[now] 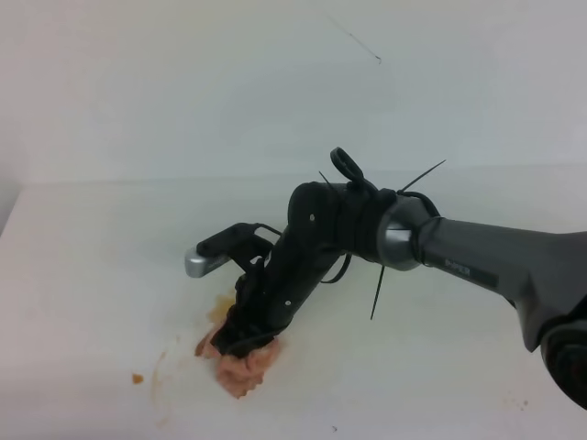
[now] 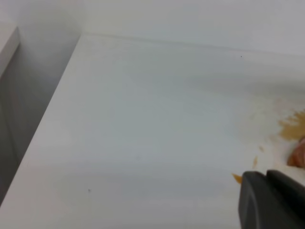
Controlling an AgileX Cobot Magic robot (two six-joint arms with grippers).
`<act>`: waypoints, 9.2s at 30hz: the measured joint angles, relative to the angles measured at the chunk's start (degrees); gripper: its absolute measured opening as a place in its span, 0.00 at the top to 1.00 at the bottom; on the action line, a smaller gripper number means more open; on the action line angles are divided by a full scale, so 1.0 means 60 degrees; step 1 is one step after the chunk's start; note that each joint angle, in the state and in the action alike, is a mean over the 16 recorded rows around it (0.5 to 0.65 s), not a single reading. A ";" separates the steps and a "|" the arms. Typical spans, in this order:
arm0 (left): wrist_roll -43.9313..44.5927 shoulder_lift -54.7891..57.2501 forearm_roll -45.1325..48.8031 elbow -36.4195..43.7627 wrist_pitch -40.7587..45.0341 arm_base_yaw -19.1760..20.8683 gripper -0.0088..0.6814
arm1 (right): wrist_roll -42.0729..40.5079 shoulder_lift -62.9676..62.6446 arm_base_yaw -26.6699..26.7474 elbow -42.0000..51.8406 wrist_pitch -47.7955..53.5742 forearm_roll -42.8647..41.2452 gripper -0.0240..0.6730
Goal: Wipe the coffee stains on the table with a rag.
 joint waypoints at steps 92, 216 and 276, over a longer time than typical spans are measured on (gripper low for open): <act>0.0002 -0.0028 -0.0001 0.0118 -0.0037 0.0000 0.99 | 0.1426 -0.1551 0.0072 -0.4218 0.3587 -0.3454 0.92; 0.0002 -0.0135 -0.0001 0.0118 -0.0037 -0.0001 0.99 | 0.7105 -2.1082 -0.5280 1.1645 -0.1882 -0.9345 0.97; 0.0000 -0.0227 -0.0001 0.0094 0.0000 -0.0002 0.99 | 0.3315 -2.2785 -0.6981 1.7804 -0.4916 -0.4871 0.97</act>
